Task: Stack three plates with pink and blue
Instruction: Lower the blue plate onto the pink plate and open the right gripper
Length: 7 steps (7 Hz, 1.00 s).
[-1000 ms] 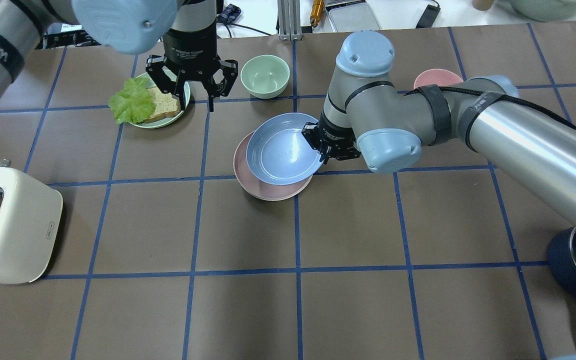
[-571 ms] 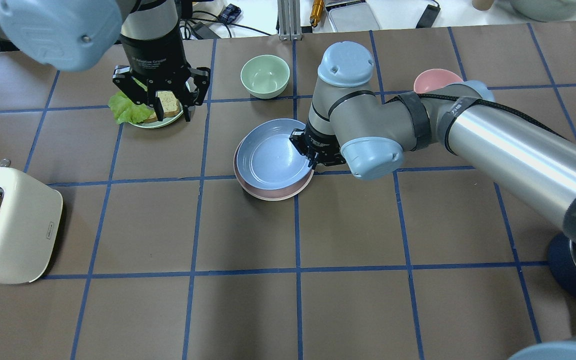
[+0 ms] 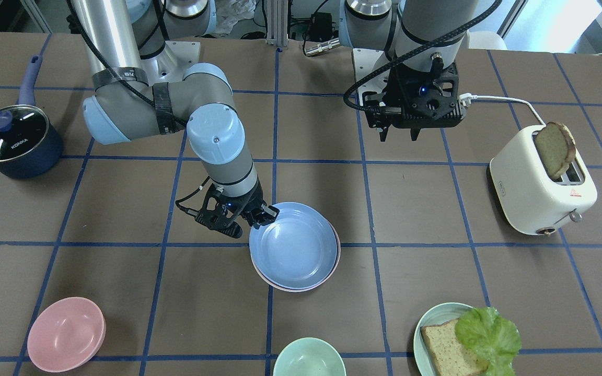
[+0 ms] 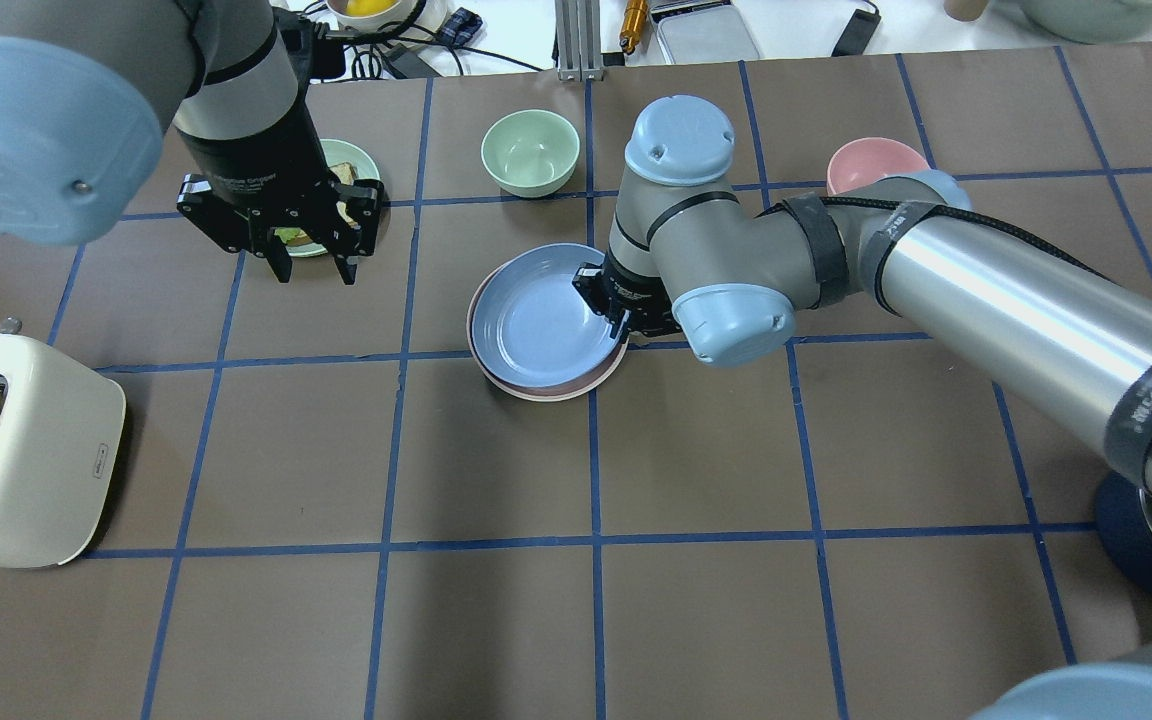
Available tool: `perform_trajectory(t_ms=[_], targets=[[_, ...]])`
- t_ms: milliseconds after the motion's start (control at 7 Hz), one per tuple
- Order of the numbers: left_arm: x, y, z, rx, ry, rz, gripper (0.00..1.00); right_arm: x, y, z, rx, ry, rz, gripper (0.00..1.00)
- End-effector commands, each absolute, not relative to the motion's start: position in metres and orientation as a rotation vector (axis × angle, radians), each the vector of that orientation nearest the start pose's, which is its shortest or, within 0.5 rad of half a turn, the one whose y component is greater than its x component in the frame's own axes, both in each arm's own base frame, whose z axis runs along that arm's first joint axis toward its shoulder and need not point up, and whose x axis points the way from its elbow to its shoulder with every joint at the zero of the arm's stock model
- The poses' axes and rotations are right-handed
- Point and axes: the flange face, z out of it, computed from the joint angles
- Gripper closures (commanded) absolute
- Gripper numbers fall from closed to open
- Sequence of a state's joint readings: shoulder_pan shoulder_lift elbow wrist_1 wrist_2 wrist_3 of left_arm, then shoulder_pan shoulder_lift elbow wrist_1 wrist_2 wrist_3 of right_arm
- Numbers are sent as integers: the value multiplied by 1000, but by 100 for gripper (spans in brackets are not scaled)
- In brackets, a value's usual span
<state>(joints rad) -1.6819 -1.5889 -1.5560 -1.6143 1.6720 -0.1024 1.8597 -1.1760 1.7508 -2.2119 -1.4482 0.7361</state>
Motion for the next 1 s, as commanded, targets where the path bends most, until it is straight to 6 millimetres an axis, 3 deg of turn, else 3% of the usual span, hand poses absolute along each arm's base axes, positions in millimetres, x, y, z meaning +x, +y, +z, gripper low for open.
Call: perform_trajectory(t_ms=[0, 286, 429, 714, 857], targets=[[-169, -458, 485, 13, 3075, 48, 41, 292, -547, 260, 635, 2949, -65, 3], [-165, -447, 488, 24, 3117, 33, 37, 256, -573, 292, 438, 3001, -161, 0], [-167, -445, 491, 26, 3137, 24, 19, 231, -578, 309, 397, 3034, -127, 0], [-165, -445, 493, 22, 3136, 14, 8, 190, -553, 369, 173, 3116, -100, 0], [-164, -447, 495, 22, 3139, -17, 0, 168, -532, 401, 146, 3123, -58, 0]])
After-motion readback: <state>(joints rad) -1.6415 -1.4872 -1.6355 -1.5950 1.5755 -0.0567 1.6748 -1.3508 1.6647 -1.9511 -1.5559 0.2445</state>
